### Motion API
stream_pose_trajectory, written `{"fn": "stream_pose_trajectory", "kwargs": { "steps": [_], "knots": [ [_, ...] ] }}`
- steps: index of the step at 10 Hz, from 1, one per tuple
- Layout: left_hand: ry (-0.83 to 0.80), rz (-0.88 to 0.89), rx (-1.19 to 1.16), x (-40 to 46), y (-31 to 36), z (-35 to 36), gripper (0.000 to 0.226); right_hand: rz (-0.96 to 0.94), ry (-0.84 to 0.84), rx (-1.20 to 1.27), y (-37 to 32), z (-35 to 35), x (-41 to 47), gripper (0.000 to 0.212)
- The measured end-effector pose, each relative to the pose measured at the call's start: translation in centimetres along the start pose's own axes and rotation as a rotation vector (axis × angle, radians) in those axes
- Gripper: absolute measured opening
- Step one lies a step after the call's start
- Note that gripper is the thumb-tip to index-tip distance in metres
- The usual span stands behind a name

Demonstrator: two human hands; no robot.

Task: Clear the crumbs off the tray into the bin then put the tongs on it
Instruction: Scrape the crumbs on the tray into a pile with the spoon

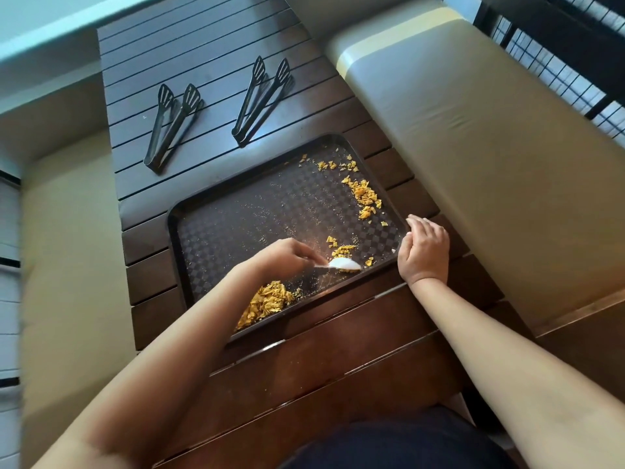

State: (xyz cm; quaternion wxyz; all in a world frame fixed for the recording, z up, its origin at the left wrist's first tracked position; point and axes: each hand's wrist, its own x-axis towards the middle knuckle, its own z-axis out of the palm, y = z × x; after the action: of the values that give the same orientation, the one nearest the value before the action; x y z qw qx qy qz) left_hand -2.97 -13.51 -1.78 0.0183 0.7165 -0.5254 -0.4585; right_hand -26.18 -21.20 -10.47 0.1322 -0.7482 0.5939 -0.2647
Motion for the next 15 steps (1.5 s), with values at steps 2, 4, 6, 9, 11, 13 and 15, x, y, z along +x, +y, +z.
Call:
{"fn": "stream_pose_trajectory", "kwargs": {
  "steps": [2,4,6,9,11,13,15],
  "knots": [
    [0.035,-0.001,-0.193,-0.1,-0.9,-1.4,0.026,0.001,-0.009,-0.004,0.1,0.0,0.0,0.049],
    [0.177,-0.024,-0.203,1.7,0.5,-0.2,0.025,0.002,-0.011,-0.004,0.1,0.0,0.0,0.049],
    [-0.021,-0.030,-0.096,0.9,-0.5,-0.9,0.028,-0.007,-0.007,-0.010,0.1,0.0,0.0,0.048],
    [0.172,-0.080,-0.370,-0.1,-2.0,-2.3,0.026,-0.012,-0.005,-0.004,0.1,0.0,0.0,0.048],
    [0.089,-0.135,-0.360,-0.7,-1.9,-1.2,0.027,-0.012,-0.002,0.002,0.1,0.0,0.0,0.049],
    [-0.047,-0.100,-0.330,-1.7,-1.4,-0.5,0.026,-0.011,0.001,-0.001,0.1,0.0,0.1,0.048],
    [0.124,-0.001,-0.259,0.4,1.4,0.6,0.025,-0.012,-0.004,-0.002,0.1,0.0,0.0,0.048]
  ]
}}
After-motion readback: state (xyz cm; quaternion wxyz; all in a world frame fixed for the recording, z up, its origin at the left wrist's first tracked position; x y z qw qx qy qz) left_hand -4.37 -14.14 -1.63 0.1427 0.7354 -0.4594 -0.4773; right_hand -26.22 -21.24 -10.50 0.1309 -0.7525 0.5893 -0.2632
